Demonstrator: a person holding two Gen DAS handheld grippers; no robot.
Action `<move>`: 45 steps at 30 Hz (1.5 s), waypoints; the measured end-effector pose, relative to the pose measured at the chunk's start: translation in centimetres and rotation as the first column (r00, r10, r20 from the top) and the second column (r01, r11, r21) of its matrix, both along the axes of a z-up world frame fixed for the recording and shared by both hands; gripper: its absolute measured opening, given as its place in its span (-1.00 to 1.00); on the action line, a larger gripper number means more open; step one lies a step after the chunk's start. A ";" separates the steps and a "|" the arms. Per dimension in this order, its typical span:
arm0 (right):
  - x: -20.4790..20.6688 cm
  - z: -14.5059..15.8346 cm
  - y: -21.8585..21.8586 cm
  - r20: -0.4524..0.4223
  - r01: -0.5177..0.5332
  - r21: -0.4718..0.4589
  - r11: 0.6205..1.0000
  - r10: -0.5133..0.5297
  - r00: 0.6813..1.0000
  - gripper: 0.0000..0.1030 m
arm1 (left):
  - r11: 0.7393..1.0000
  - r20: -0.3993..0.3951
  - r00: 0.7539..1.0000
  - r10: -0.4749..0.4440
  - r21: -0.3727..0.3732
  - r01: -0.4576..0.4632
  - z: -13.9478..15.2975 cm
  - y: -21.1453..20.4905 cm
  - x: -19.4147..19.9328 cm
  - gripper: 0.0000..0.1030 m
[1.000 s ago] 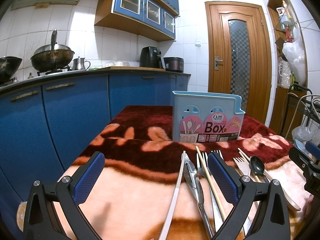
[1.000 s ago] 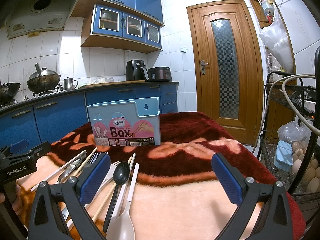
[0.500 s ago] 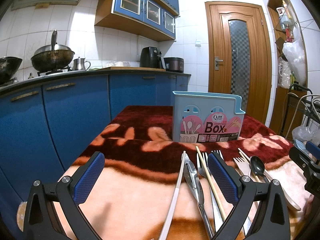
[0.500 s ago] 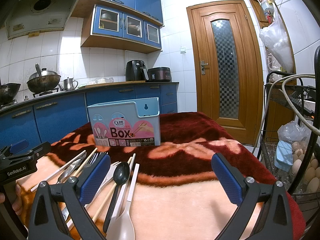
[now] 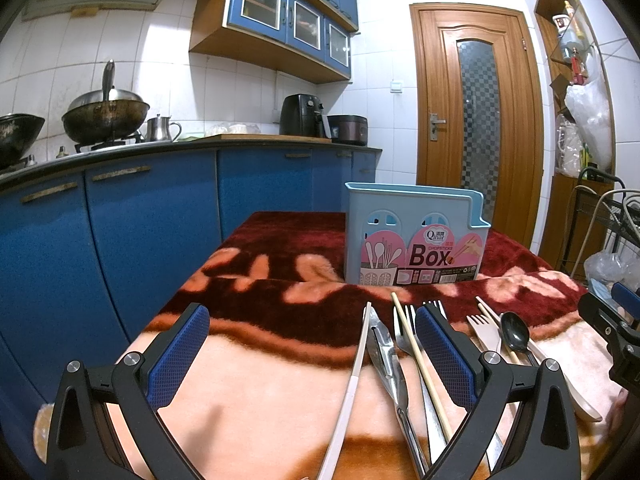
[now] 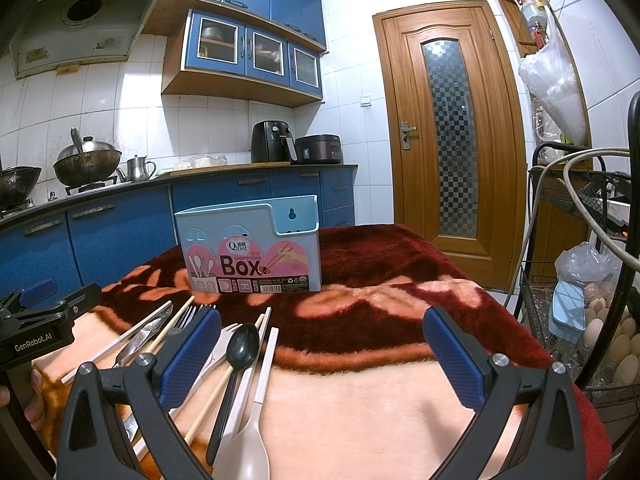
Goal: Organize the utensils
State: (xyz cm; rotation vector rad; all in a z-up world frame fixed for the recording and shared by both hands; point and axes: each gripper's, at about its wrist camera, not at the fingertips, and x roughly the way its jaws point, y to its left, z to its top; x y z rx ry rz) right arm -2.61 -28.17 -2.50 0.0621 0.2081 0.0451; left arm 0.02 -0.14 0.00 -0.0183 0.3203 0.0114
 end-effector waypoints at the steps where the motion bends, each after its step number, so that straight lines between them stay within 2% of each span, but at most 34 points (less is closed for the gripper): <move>1: 0.0 0.0 0.0 0.000 0.000 0.000 1.000 0.000 1.000 1.00 | 1.000 0.000 1.000 0.000 0.000 0.000 0.0 0.0 0.0 0.98; 31: 0.0 -0.2 0.0 0.003 -0.003 0.007 1.000 0.003 1.000 1.00 | 1.000 0.010 1.000 0.013 0.009 -0.013 0.4 0.1 -0.3 0.98; 35: 0.0 0.3 0.0 -0.018 -0.018 0.016 1.000 0.018 1.000 1.00 | 0.999 0.009 1.000 0.001 0.041 -0.002 0.4 -0.1 -0.4 0.98; 39: 0.6 0.9 -0.6 -0.057 -0.031 0.020 0.999 0.032 0.998 1.00 | 0.999 -0.018 1.000 -0.023 0.034 0.024 1.1 0.4 -0.1 0.98; 43: 0.8 1.9 -0.5 -0.096 -0.049 0.013 0.999 0.050 0.994 1.00 | 0.999 -0.062 0.997 -0.041 0.021 0.043 2.2 1.0 0.6 0.98; 45: 1.4 2.5 -0.5 -0.143 -0.064 0.005 0.998 0.064 0.988 1.00 | 0.998 -0.100 0.993 -0.056 0.024 0.058 3.0 1.3 1.3 0.98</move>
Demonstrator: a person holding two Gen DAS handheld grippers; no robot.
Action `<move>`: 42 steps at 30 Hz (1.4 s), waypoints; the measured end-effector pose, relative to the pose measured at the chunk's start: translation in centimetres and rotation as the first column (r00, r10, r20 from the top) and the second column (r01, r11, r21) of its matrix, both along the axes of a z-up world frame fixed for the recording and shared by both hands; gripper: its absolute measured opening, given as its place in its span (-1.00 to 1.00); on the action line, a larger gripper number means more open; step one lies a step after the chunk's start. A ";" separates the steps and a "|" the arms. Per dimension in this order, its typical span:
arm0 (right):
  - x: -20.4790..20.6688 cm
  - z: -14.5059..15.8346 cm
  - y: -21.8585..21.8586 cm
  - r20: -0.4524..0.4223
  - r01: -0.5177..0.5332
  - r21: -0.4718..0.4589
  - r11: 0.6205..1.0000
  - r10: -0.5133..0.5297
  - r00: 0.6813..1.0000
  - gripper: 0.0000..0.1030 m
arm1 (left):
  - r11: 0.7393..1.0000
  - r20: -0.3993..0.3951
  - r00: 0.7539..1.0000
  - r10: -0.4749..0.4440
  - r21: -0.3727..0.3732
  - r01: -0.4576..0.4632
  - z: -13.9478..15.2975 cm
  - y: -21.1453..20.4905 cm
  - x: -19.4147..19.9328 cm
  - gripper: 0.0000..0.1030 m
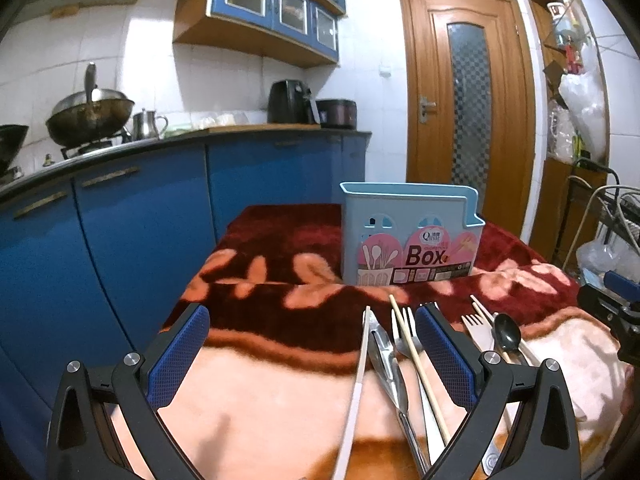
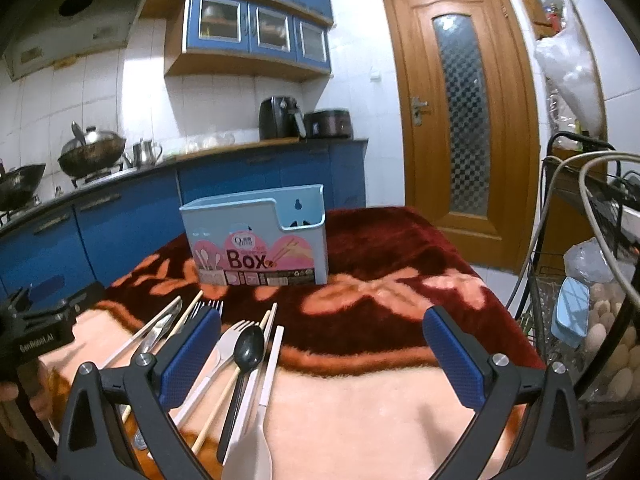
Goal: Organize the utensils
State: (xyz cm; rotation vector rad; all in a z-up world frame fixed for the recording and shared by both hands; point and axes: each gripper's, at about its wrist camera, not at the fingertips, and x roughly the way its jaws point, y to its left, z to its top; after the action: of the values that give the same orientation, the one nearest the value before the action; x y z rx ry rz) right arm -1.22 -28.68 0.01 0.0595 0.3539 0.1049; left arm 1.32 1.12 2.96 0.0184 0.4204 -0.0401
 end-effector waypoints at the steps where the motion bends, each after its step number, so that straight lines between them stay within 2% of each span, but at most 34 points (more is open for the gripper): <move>1: 0.2 0.2 0.0 -0.016 -0.007 -0.001 1.000 0.007 1.000 1.00 | 1.000 -0.020 1.000 -0.005 0.004 0.005 0.2 0.0 0.3 0.98; 5: 1.2 1.3 0.0 -0.095 -0.032 -0.024 0.999 0.030 0.995 1.00 | 0.999 -0.111 0.993 -0.024 0.028 0.028 0.8 0.3 1.7 0.98; 8: 2.2 1.8 0.1 -0.175 -0.064 -0.037 0.997 0.056 0.983 1.00 | 0.997 -0.216 0.976 -0.031 0.066 0.046 0.4 0.0 3.2 0.98; 10: 3.3 1.6 0.5 -0.272 -0.079 -0.060 0.995 0.059 0.960 0.95 | 0.994 -0.299 0.953 -0.049 0.076 0.075 -0.3 -0.1 4.2 0.98; 11: 4.0 1.3 0.5 -0.328 -0.084 -0.066 0.994 0.058 0.943 0.85 | 0.993 -0.334 0.941 -0.054 0.078 0.085 -0.7 -0.1 4.7 0.97; 15: 5.6 0.2 0.6 -0.468 -0.130 -0.043 0.991 0.095 0.878 0.65 | 0.987 -0.424 0.903 -0.071 0.099 0.124 -1.8 -0.5 5.8 0.80; 18: 6.1 -0.5 1.1 -0.525 -0.173 -0.057 0.983 0.118 0.843 0.47 | 0.981 -0.483 0.872 -0.080 0.119 0.156 -2.4 -0.9 6.5 0.65; 21: 6.6 -0.9 1.6 -0.580 -0.216 -0.052 0.975 0.146 0.801 0.26 | 0.977 -0.542 0.833 -0.109 0.097 0.192 -2.9 -1.0 7.0 0.56; 25: 7.6 -1.5 2.3 -0.648 -0.259 -0.036 0.965 0.175 0.741 0.06 | 0.969 -0.585 0.800 -0.135 0.090 0.229 -3.2 -1.3 7.5 0.55; 28: 8.3 -1.9 2.5 -0.684 -0.276 -0.037 0.961 0.177 0.708 -0.08 | 0.963 -0.599 0.790 -0.127 0.116 0.243 -3.4 -1.7 8.1 0.41; 30: 8.8 -2.0 2.4 -0.700 -0.284 -0.017 0.959 0.192 0.688 -0.13 | 0.960 -0.614 0.780 -0.123 0.126 0.250 -3.8 -1.9 8.6 0.23; 34: 9.4 -2.1 2.6 -0.717 -0.294 0.000 0.956 0.205 0.667 -0.25 | 0.964 -0.672 0.723 -0.162 0.048 0.261 -4.7 -1.7 9.7 -0.12; 35: 9.6 -2.1 2.7 -0.720 -0.301 0.000 0.954 0.209 0.662 -0.30 | 0.966 -0.676 0.716 -0.171 0.029 0.259 -4.8 -1.7 10.0 -0.26; 37: 9.6 -2.1 3.0 -0.723 -0.313 -0.005 0.950 0.213 0.657 -0.37 | 0.966 -0.676 0.711 -0.191 -0.001 0.258 -4.6 -1.8 10.2 -0.54; 38: 9.6 -2.2 3.1 -0.725 -0.315 -0.012 0.949 0.208 0.656 -0.46 | 0.966 -0.677 0.708 -0.201 -0.017 0.258 -4.5 -1.7 10.2 -0.77; 39: 9.6 -2.1 3.2 -0.726 -0.319 -0.019 0.947 0.206 0.656 -0.52 | 0.968 -0.677 0.708 -0.200 -0.025 0.250 -4.4 -1.6 10.2 -0.85; 41: 9.6 -2.0 3.3 -0.725 -0.323 -0.021 0.946 0.208 0.657 -0.83 | 0.970 -0.678 0.708 -0.197 -0.029 0.242 -4.3 -1.3 10.1 -0.87; 42: 9.6 -2.0 3.3 -0.727 -0.320 -0.017 0.947 0.208 0.655 -0.83 | 0.972 -0.680 0.709 -0.187 -0.023 0.234 -4.3 -1.0 9.9 -0.87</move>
State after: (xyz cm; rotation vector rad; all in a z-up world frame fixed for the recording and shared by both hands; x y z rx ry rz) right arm 8.36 -25.39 -1.95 -0.1048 1.1724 0.3540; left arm 11.19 0.09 -1.31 0.1205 1.1653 -0.2686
